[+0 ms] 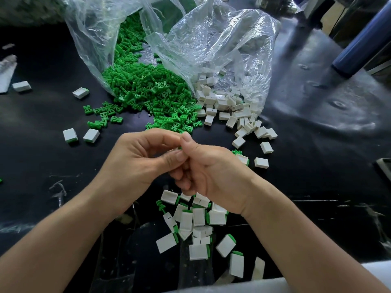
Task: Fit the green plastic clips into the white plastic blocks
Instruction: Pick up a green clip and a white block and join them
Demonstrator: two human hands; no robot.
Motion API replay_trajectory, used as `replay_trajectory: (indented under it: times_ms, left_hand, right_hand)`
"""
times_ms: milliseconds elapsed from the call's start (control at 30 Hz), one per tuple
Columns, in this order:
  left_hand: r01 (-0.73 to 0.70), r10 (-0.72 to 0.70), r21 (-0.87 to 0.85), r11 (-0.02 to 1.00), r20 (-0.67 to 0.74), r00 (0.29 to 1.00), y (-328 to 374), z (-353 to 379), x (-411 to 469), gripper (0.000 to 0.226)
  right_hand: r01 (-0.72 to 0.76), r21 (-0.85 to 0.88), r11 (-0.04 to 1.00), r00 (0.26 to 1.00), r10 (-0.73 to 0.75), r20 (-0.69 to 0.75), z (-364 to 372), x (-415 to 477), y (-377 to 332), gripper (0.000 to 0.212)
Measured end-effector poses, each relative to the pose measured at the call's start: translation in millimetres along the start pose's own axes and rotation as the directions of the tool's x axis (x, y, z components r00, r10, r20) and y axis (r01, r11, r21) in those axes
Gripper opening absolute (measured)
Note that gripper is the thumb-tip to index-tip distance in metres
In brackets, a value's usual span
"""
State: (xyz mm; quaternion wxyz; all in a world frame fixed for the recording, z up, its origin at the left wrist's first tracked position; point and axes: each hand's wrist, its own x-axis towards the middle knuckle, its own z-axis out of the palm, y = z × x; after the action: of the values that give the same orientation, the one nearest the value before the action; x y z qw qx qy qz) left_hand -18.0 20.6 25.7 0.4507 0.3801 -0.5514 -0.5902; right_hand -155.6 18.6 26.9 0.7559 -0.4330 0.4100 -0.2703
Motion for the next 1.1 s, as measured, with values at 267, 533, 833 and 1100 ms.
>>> replay_trajectory:
  times_ms: [267, 533, 833, 1100]
  left_hand:
    - [0.008, -0.009, -0.056, 0.998, -0.019, 1.000, 1.1, -0.6, -1.2, 0.018]
    - [0.046, -0.046, -0.039, 0.998, -0.020, 0.999, 1.1, 0.3, -1.2, 0.020]
    - [0.057, -0.059, -0.036, 0.998, -0.041, 0.997, -1.5, -0.4, -1.0, 0.022]
    - [0.068, -0.069, -0.057, 0.996, -0.013, 0.998, -0.6, -3.7, -0.3, 0.018]
  right_hand:
    - [-0.029, 0.179, 0.984, 0.985, -0.002, 0.171, -5.9, -2.8, -6.2, 0.041]
    - [0.009, 0.073, 0.997, 0.996, -0.015, 0.087, -0.7, -3.7, -4.2, 0.054]
    - [0.041, 0.037, 0.998, 0.999, -0.042, 0.003, 3.4, -6.1, -4.2, 0.032]
    - [0.044, 0.079, 0.996, 0.997, -0.049, 0.059, 2.5, -6.3, -5.4, 0.030]
